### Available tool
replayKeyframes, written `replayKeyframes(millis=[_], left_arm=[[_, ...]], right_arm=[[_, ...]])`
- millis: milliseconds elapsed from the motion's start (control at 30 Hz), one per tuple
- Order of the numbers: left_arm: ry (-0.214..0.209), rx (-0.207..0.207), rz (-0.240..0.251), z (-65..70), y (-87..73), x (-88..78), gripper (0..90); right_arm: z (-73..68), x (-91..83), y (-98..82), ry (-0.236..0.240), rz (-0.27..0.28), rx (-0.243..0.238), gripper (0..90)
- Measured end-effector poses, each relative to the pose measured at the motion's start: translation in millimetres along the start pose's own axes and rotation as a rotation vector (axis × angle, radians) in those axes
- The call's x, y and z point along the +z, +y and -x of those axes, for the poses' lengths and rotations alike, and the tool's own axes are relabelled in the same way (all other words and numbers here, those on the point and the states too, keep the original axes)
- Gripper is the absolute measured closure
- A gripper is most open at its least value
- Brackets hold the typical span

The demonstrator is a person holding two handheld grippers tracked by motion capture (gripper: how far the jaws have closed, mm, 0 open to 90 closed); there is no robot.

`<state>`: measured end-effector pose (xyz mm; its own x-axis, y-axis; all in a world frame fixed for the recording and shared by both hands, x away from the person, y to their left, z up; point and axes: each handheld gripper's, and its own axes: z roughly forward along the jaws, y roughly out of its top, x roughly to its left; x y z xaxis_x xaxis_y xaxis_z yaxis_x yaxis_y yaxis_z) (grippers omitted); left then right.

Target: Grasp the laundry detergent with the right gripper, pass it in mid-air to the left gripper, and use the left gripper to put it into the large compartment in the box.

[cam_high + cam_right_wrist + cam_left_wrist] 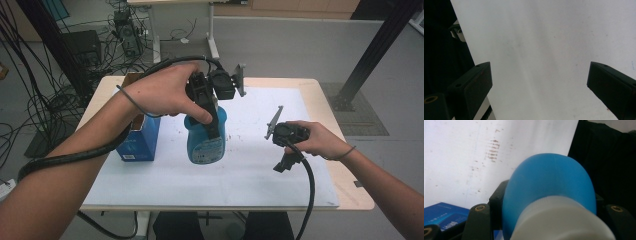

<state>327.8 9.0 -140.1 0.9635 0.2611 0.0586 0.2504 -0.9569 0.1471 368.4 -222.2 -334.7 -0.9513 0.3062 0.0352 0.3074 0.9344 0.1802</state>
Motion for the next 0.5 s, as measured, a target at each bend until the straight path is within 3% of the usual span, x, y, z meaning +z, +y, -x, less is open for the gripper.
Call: replayKeyframes(millis=[200, 333, 500], left_arm=[[0.026, -0.078, -0.021, -1.6, 1.7, -3.5, 39.0], [0.031, -0.180, -0.039, -6.3, 2.4, -9.2, 39.0], [0.007, -0.290, -0.002, -13.9, 0.6, -21.6, 39.0]], right_arm=[[-1.1, 2.0, 1.6, -0.005, -0.003, 0.003, 6.1], [-0.5, 2.9, 1.5, 0.000, 0.003, 0.007, 6.1], [-0.4, 3.6, 1.3, 0.010, 0.010, 0.006, 5.9]])
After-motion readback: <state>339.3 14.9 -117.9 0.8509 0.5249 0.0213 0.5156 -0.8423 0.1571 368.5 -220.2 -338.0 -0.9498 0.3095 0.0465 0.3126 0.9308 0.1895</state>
